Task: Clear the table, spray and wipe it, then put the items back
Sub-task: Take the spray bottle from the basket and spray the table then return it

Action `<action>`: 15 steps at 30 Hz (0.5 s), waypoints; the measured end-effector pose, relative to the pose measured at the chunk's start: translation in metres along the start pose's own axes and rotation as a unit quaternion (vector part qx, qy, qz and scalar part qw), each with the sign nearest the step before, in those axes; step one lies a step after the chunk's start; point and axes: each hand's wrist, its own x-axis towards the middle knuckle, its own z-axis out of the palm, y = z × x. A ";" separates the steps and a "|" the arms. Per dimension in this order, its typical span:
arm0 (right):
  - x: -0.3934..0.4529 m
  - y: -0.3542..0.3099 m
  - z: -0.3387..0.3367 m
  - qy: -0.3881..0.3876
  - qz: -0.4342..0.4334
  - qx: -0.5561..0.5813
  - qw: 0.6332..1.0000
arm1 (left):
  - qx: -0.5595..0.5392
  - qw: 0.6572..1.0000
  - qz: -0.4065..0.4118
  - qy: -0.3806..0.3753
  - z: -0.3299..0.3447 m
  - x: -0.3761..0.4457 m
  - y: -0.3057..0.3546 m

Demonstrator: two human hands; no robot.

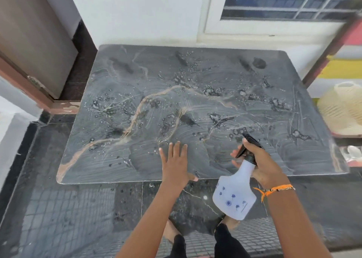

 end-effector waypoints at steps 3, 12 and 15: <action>-0.001 -0.008 -0.037 0.048 -0.020 0.033 0.998 | 0.013 0.998 0.062 -0.005 0.005 0.013 0.041; 0.008 -0.055 -0.144 0.137 -0.055 -0.012 0.989 | 0.029 0.981 0.188 -0.049 0.025 0.048 0.192; 0.018 -0.068 -0.164 0.134 -0.034 -0.039 0.990 | 0.032 0.982 0.179 -0.046 0.031 0.058 0.223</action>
